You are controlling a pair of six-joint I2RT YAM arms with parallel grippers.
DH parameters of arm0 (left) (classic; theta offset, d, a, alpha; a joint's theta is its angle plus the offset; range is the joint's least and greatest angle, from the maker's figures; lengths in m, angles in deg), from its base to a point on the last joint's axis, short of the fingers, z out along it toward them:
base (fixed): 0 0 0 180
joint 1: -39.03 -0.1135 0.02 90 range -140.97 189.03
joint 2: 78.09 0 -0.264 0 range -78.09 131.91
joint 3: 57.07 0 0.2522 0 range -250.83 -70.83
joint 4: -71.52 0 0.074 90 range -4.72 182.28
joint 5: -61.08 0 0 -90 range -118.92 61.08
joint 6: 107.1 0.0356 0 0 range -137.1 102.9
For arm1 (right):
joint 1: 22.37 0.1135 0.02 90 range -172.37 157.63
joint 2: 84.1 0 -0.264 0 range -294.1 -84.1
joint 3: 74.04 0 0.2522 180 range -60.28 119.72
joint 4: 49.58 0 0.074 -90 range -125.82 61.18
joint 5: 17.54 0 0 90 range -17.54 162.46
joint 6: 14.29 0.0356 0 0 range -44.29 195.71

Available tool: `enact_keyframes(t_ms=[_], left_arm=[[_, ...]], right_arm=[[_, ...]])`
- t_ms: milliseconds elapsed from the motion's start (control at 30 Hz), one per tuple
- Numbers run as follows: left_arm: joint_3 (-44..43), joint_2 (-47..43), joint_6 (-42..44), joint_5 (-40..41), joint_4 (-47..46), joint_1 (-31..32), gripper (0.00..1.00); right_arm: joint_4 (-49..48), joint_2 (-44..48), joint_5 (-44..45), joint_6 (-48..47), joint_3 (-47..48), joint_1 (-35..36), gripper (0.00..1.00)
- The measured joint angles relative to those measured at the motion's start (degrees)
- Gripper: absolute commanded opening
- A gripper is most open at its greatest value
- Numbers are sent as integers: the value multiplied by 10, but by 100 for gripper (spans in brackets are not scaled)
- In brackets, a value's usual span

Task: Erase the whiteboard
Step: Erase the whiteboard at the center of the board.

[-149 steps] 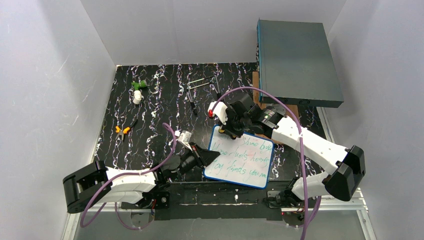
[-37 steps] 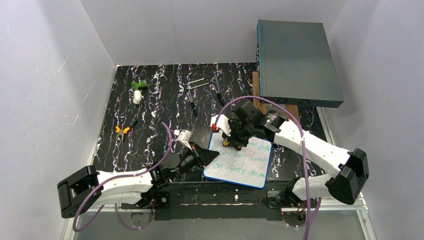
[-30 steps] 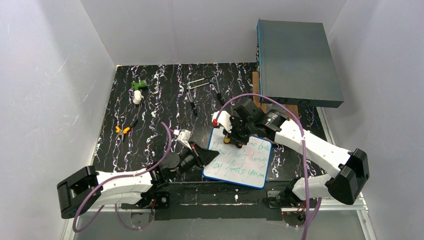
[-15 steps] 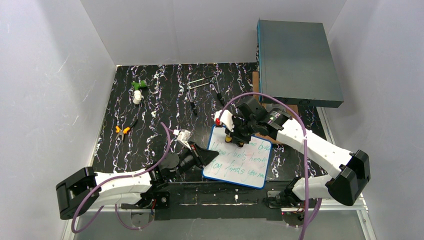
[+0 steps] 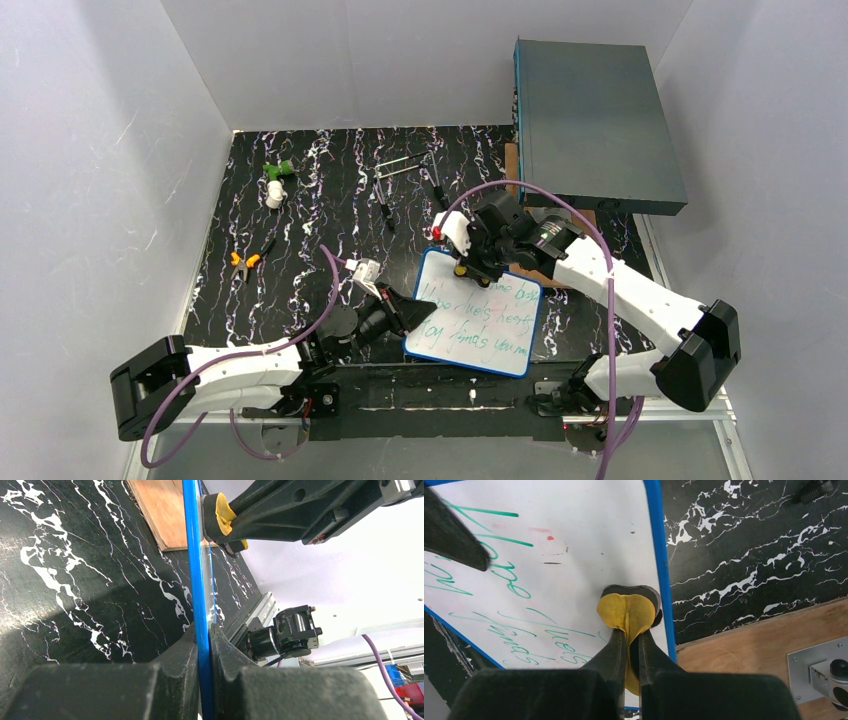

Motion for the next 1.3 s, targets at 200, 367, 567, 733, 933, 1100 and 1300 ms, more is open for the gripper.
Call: enact_keyframes(t_ms=[200, 367, 567, 733, 933, 1100, 1300], left_arm=[[0, 0, -1, 0, -1, 0, 0], [0, 0, 1, -2, -2, 0, 0], [0, -6, 3, -1, 3, 0, 0], [1, -10, -1, 1, 10, 0, 0], [3, -9, 1, 0, 2, 0, 0], [6, -14, 5, -1, 0, 0, 0], [6, -14, 5, -1, 4, 0, 0]], right_arm=[[2, 1, -31, -13, -3, -15, 1], [14, 1, -69, -42, -3, -22, 1], [30, -1, -86, -61, -3, -12, 1], [19, -7, -50, -27, -3, -10, 1], [5, 10, -48, -10, -15, -49, 1], [45, 4, -112, -63, -17, -20, 1], [30, 4, -70, -31, -19, -23, 1]])
